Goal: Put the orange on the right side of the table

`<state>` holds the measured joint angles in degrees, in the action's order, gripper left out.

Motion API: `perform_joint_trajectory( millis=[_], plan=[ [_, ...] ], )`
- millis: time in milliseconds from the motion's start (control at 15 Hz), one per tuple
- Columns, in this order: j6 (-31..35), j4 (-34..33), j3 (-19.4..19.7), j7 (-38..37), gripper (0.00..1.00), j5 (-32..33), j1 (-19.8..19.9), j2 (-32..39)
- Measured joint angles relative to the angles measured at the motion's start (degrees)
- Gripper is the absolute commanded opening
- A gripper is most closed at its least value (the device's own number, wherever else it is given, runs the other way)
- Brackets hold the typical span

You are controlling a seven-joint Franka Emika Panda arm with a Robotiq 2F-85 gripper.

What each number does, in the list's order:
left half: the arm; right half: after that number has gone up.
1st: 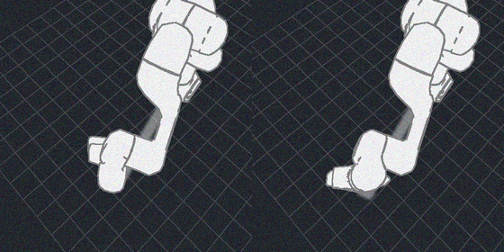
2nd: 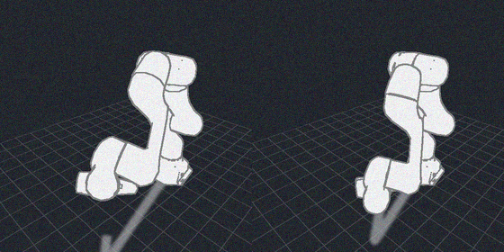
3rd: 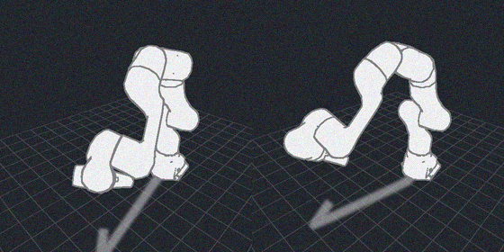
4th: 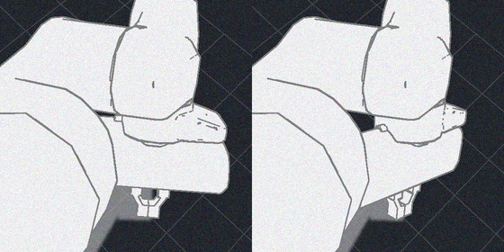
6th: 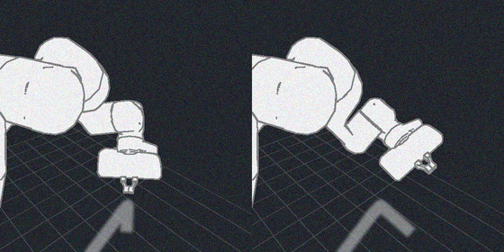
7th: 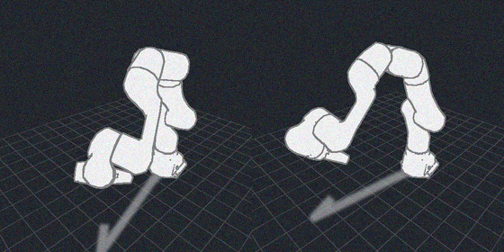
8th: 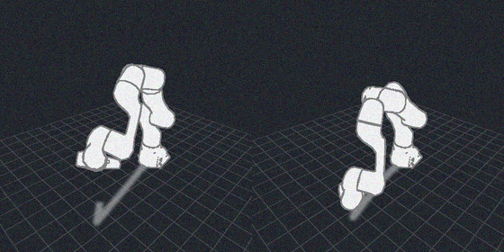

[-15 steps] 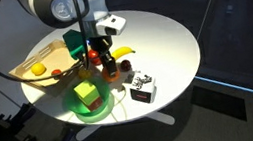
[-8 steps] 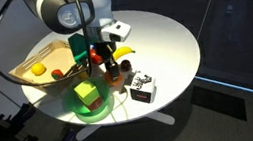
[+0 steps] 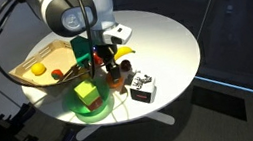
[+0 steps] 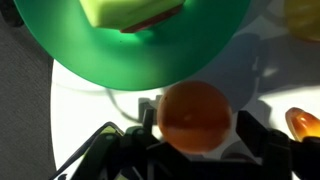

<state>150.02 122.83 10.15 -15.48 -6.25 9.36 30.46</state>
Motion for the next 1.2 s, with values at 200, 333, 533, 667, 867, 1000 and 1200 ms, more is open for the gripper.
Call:
perform_joint_trajectory(
  millis=[200,333,533,667,867,1000,1200],
  plan=[
    [0.0,-0.1,0.0,0.0,1.00,0.0,0.0,0.0],
    [0.0,-0.1,-0.1,0.0,1.00,0.0,0.0,0.0],
    [0.0,-0.1,-0.3,0.0,1.00,0.0,-0.4,0.0],
    [0.0,-0.1,-0.5,0.0,1.00,0.0,-1.1,-0.3],
    [-0.1,0.3,-0.8,0.0,1.00,0.0,-3.0,-1.6],
    [-0.3,0.6,-0.8,0.0,1.00,0.1,-4.4,-3.0],
    [-1.5,1.7,-0.8,0.0,1.00,0.5,-6.1,-5.9]
  ],
)
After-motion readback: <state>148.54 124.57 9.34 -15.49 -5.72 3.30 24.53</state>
